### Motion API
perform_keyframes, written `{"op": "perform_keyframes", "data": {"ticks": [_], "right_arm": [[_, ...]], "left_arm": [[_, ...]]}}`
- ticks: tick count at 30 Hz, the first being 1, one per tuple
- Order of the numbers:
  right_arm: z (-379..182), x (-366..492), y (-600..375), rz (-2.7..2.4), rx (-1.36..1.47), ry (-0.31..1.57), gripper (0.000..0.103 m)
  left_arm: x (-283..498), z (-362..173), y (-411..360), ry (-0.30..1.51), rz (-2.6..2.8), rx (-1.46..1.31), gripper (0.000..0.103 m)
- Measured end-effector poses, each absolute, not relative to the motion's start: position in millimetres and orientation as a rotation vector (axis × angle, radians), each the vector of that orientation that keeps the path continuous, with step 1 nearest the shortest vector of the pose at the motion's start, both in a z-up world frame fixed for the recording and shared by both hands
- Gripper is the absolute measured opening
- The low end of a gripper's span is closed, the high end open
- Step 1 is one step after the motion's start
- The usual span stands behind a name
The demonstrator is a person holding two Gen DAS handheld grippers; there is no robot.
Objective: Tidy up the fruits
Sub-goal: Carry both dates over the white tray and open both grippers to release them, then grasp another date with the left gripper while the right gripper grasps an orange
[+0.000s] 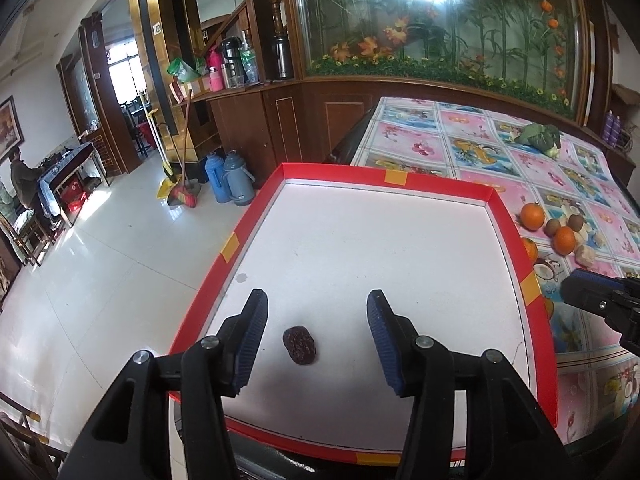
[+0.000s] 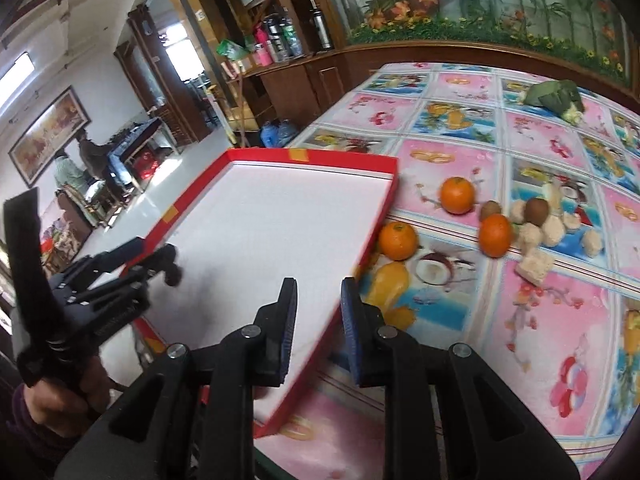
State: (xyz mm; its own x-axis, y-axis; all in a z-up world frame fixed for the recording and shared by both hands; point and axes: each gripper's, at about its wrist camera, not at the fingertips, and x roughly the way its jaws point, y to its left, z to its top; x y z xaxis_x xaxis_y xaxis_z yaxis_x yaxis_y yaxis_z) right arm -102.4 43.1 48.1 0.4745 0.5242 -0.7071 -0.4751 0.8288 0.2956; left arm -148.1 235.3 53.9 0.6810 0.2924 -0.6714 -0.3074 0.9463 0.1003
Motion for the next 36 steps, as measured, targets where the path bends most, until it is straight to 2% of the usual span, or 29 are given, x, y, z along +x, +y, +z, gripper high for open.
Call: {"op": "perform_keyframes", "data": {"ticks": [10, 23, 36], "right_arm": [[21, -126, 43, 0.532, -0.128, 0.947, 0.025], [13, -123, 88, 0.587, -0.132, 0.946, 0.025], [29, -90, -13, 0.435, 0.043, 0.913, 0.025]], "left_arm": [[-146, 55, 233, 0.754, 0.328, -0.023, 0.055], [-144, 58, 233, 0.746, 0.354, -0.029, 0.058], [-131, 60, 208, 0.763, 0.289, 0.011, 0.059]]}}
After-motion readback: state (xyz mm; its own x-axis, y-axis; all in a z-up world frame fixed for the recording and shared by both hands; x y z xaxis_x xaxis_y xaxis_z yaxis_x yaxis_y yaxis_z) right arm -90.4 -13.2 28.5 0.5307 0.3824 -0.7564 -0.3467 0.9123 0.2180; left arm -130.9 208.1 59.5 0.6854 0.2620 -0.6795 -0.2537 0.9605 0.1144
